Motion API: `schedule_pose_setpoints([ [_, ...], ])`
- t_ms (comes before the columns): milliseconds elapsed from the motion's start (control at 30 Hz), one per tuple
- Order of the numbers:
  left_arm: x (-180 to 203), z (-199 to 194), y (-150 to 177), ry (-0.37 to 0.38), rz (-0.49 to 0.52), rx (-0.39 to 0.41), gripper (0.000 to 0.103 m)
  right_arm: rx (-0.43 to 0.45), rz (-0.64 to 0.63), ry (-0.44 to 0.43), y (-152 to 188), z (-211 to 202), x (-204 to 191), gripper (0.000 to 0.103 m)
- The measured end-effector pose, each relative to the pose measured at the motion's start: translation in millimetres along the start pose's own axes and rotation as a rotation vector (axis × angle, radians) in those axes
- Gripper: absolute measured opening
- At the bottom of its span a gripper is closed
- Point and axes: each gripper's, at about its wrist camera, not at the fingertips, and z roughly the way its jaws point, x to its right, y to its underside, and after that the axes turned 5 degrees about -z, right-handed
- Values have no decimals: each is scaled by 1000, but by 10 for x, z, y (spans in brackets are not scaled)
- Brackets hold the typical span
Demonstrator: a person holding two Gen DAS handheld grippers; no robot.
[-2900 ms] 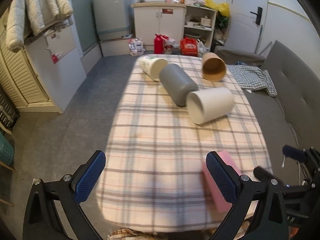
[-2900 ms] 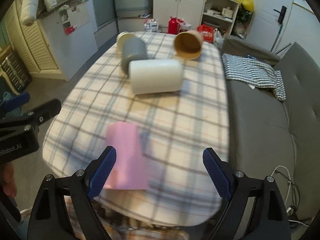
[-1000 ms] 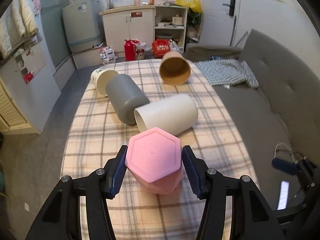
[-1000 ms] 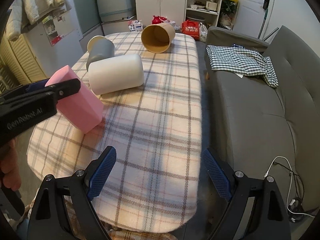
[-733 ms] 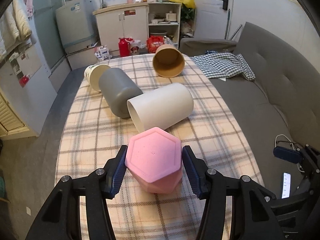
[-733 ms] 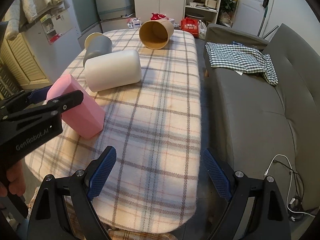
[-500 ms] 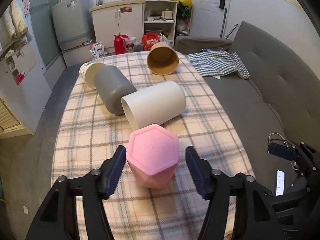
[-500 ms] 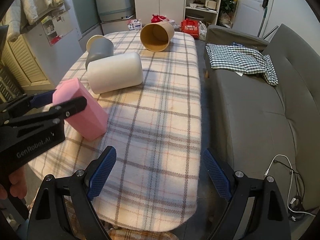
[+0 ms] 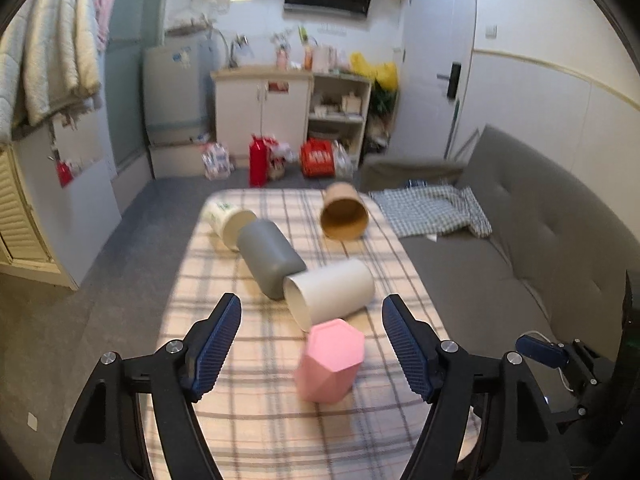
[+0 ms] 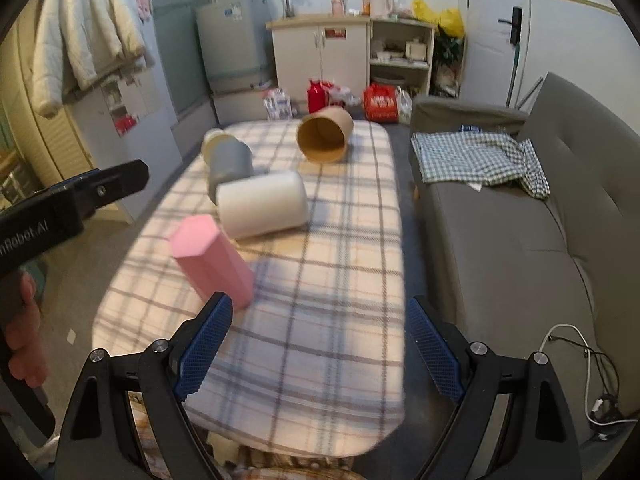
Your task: Flip cup upside down
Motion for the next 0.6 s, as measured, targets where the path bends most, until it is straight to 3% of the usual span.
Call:
schedule_pose_setpoints([
  [167,-157,-276,186,-41,44,85,76,115,-19,19,101,-185,-180,89],
  [300,-284,-355,434,-55,35,93,76,170,-14,26,230,-237,-272,89],
  [500,-475,-364,787,-57,-46,106,91,174,-24,49,474,-158,-367,90],
  [600,-557,-379,920,-75,-77,99,99,141,-31,47,545,-74,-400,97],
])
